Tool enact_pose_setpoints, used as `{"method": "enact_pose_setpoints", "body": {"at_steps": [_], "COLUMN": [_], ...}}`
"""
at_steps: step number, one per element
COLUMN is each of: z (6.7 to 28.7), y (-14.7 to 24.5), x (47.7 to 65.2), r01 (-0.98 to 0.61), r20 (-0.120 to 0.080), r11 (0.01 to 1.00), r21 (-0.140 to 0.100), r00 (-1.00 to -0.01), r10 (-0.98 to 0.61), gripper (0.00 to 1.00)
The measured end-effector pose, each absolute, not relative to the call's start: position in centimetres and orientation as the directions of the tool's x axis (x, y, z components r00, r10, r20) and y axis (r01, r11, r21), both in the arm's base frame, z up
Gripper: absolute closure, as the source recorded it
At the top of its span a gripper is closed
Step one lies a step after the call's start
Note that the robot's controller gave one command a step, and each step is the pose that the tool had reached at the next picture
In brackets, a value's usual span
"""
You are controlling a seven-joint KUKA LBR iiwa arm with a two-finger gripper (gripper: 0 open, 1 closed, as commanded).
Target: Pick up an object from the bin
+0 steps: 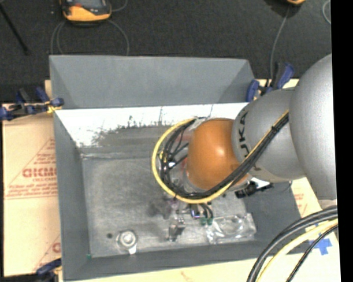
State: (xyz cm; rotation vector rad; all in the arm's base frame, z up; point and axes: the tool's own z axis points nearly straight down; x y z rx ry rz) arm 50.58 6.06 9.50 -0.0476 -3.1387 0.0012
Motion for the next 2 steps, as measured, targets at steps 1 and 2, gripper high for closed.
{"method": "enact_pose_setpoints", "body": {"at_steps": [1, 2], "z": [9.8, 21.6], "y": [6.2, 5.4], "x": [50.6, 50.3], "r01": [0.031, -0.008], "r20": [-0.002, -0.011], "r11": [1.000, 1.000], "r21": [0.001, 0.000], "r00": [-1.000, -1.000], "r10": [0.031, -0.008], "gripper": [1.00, 1.00]}}
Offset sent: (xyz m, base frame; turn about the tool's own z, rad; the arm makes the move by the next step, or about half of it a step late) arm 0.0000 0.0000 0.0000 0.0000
